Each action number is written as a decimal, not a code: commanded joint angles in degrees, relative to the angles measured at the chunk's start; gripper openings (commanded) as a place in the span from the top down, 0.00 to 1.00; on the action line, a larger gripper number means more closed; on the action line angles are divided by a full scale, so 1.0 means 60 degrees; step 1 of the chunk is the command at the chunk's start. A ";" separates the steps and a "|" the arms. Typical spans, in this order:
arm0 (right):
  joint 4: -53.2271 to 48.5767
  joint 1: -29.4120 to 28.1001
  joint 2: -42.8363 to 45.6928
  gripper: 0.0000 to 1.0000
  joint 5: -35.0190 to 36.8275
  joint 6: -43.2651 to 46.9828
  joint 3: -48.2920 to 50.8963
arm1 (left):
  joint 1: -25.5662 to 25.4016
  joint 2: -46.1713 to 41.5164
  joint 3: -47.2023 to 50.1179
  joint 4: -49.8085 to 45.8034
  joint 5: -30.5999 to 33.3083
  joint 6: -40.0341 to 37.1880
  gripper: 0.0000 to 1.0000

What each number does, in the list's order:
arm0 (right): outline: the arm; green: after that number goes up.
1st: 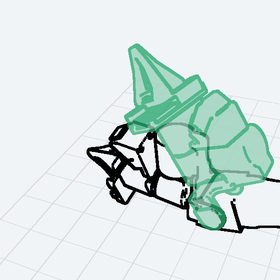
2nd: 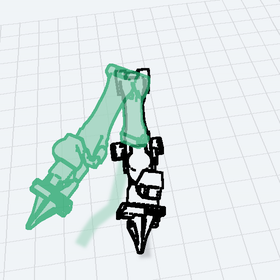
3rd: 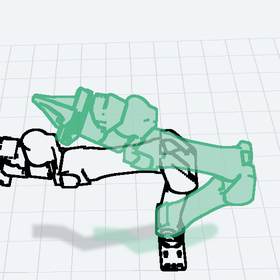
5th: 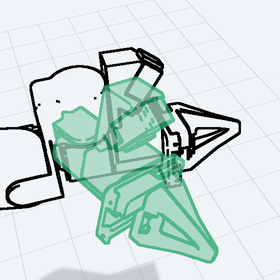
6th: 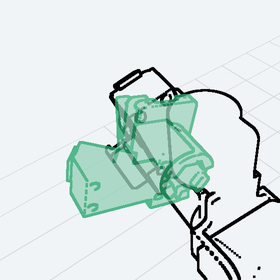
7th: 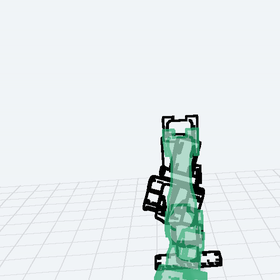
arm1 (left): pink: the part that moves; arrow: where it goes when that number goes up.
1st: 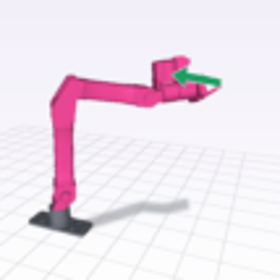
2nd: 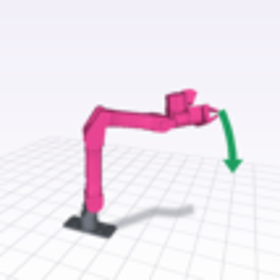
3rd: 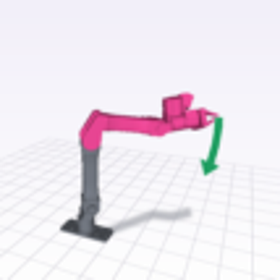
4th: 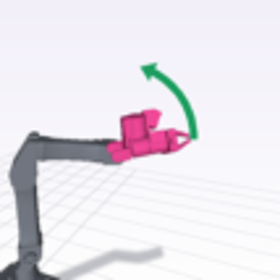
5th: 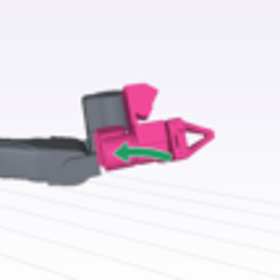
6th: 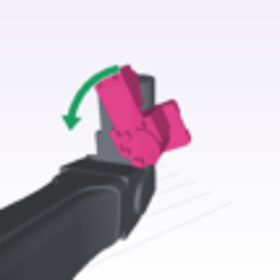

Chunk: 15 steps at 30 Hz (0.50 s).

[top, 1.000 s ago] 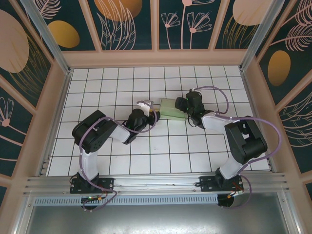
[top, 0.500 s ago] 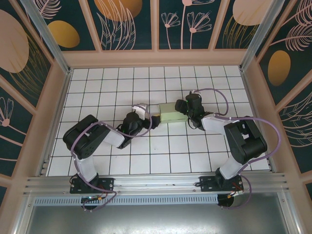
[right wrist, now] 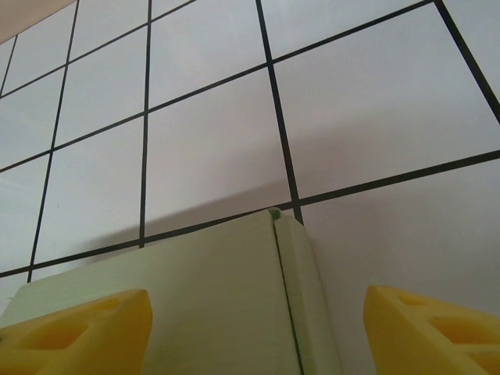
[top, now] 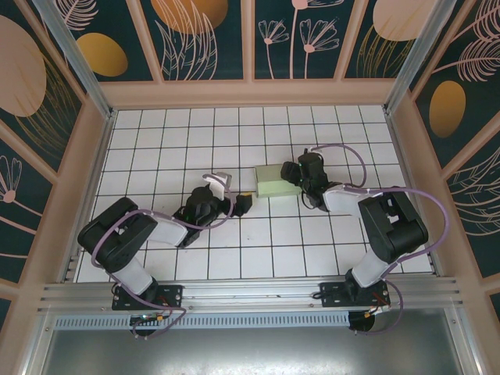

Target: Fold the paper box

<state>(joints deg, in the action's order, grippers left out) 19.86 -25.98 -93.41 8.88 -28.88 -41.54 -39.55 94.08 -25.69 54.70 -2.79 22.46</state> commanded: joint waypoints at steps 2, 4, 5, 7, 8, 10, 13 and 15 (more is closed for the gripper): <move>0.0652 -0.0021 0.0242 0.28 -0.0015 0.0242 0.0443 | -0.0024 -0.0172 -0.1174 -0.1337 -0.0469 0.1494 0.01; 0.0772 -0.0017 0.0329 0.28 -0.0022 0.0363 0.0553 | -0.0025 -0.0097 -0.1554 -0.1579 -0.0643 0.2152 0.02; 0.0840 0.0006 0.0381 0.28 -0.0032 0.0393 0.0613 | -0.0016 -0.0059 -0.1705 -0.1587 -0.0733 0.2438 0.02; 0.0937 0.0043 0.0456 0.28 -0.0185 0.0419 0.0679 | 0.0006 0.0156 -0.2218 -0.2057 -0.0814 0.2926 0.03; 0.0990 0.0064 0.0487 0.28 -0.0271 0.0412 0.0697 | 0.0015 0.0406 -0.2743 -0.2694 -0.0980 0.2992 0.03; 0.1077 0.0110 0.0615 0.28 -0.0483 0.0383 0.0727 | 0.0028 0.1023 -0.3664 -0.3784 -0.1219 0.3027 0.06; 0.1144 0.0195 0.1025 0.27 -0.0704 0.0361 0.0814 | 0.0033 0.1560 -0.4264 -0.4327 -0.1218 0.3162 0.14; 0.1137 0.0298 0.1396 0.26 -0.0777 0.0346 0.0962 | 0.0066 0.1919 -0.4673 -0.4880 -0.1079 0.3050 0.19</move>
<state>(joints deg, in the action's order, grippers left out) 24.27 -25.12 -88.82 5.63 -27.33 -36.95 -39.48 102.80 -51.37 34.06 -8.62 39.27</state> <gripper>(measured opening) 0.734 0.826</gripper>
